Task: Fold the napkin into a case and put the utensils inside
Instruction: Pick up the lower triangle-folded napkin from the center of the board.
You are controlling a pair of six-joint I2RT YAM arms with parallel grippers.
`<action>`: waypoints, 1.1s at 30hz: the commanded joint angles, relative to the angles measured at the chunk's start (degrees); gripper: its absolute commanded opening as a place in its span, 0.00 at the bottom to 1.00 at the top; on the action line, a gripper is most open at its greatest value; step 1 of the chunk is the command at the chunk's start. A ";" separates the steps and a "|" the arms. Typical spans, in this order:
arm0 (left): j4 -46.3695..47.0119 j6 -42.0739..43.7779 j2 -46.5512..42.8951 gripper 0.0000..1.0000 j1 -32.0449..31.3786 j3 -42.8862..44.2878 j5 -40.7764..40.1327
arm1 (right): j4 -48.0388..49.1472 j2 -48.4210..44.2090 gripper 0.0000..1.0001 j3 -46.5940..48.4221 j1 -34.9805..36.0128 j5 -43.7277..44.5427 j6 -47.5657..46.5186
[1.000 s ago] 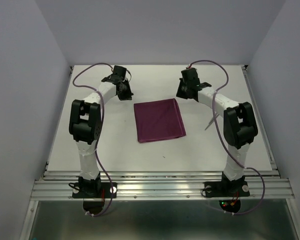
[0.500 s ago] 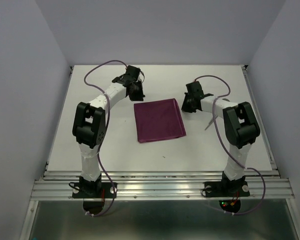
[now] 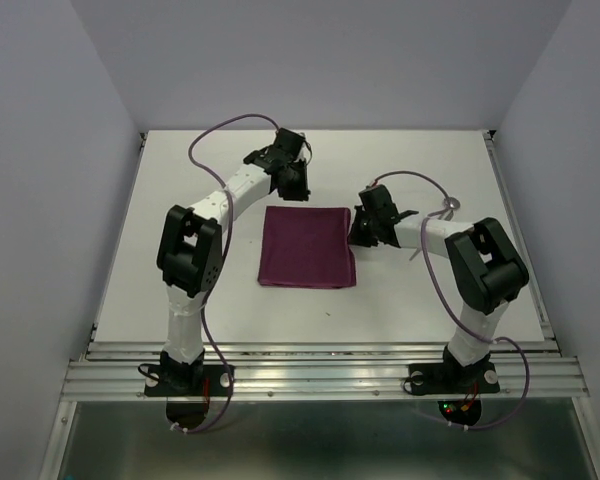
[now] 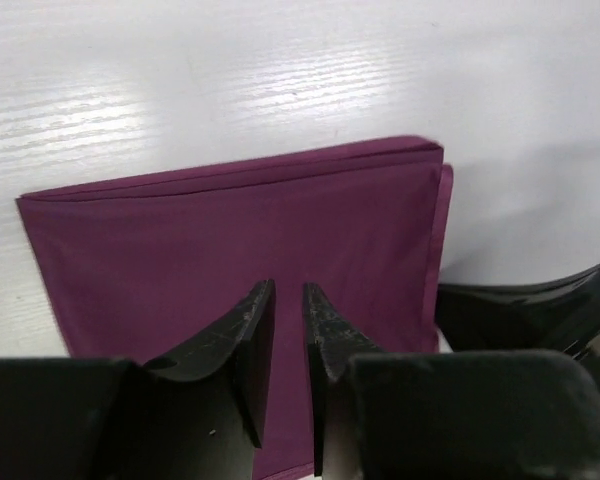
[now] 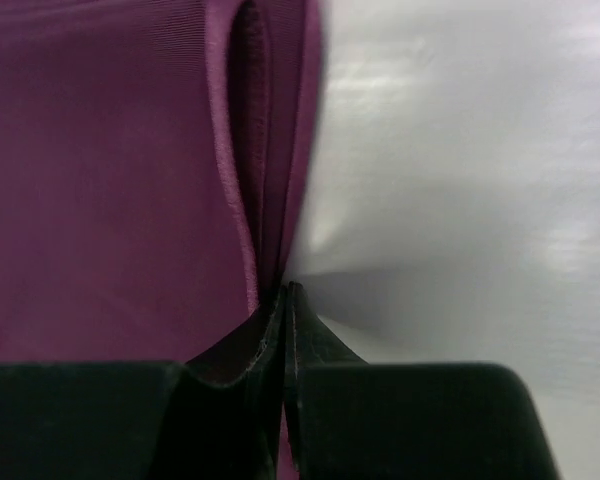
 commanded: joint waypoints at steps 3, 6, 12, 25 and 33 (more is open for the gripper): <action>-3.10 0.70 2.03 0.35 -2.62 5.11 -1.78 | -0.72 -6.49 0.06 -5.09 2.13 -0.02 2.93; -4.50 1.13 3.35 0.41 -4.55 7.22 -3.10 | -3.26 -10.18 0.09 -5.80 0.82 6.57 1.79; -7.23 1.75 6.16 0.60 -8.69 11.79 -7.76 | -3.27 -14.33 0.34 -9.49 -10.24 5.10 0.91; -15.23 3.16 19.25 0.69 -16.16 28.84 -18.74 | -4.06 -17.93 0.53 -10.02 -16.95 3.69 -1.47; -14.79 2.54 21.55 0.69 -17.92 28.41 -23.58 | -4.06 -17.41 0.54 -10.19 -17.47 3.43 -1.56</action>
